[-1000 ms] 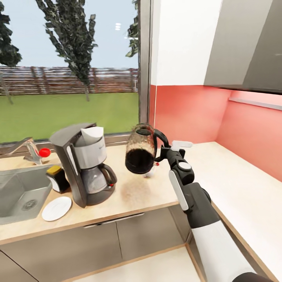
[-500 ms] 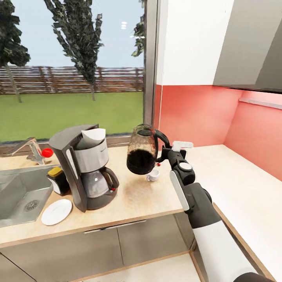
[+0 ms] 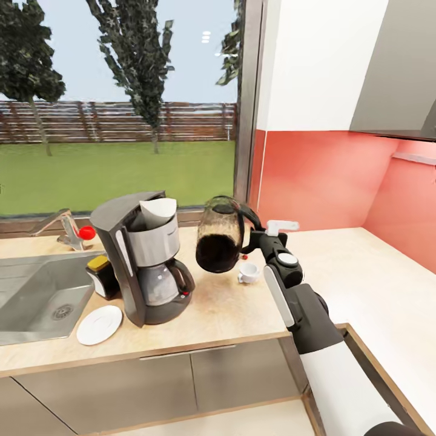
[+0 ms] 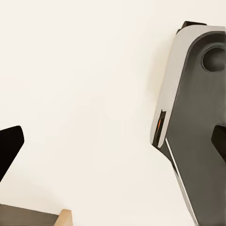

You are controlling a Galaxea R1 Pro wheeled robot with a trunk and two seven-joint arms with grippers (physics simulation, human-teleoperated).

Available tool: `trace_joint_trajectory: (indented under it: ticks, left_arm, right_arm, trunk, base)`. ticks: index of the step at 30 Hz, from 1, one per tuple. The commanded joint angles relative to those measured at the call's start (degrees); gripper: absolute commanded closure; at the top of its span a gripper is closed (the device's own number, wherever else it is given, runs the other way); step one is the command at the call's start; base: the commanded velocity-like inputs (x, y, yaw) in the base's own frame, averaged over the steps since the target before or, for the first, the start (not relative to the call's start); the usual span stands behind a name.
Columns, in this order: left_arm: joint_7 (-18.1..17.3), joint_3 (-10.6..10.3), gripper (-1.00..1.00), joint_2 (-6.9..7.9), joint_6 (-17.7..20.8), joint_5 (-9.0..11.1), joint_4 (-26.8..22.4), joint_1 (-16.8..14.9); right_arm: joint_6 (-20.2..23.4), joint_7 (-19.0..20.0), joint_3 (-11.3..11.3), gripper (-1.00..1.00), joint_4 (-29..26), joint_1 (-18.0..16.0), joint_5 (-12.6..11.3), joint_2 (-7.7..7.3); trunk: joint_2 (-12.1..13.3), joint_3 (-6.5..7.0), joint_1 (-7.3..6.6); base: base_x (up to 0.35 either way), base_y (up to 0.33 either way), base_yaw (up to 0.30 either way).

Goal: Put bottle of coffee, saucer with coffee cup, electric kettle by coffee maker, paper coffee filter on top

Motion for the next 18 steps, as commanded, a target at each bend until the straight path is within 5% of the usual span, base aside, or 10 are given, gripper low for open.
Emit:
trace_joint_trajectory:
  ticks: [1, 18]
  left_arm:
    - [0.1, 0.2, -1.00, 0.00, -0.2, -0.1, 0.1, 0.0]
    - [0.1, 0.1, -1.00, 0.09, -0.2, -0.1, 0.1, 0.1]
  right_arm:
    - [-0.1, -0.9, 0.4, 1.00, 0.3, -0.1, -0.3, 0.24]
    - [1.2, -0.9, 0.6, 1.00, 1.2, 0.0, 0.8, 1.46]
  trunk:
    - [-0.1, -0.10, 0.05]
    - [-0.1, -0.10, 0.05]
  base:
    - [0.116, 0.000, 0.000]
    - [0.288, 0.000, 0.000]
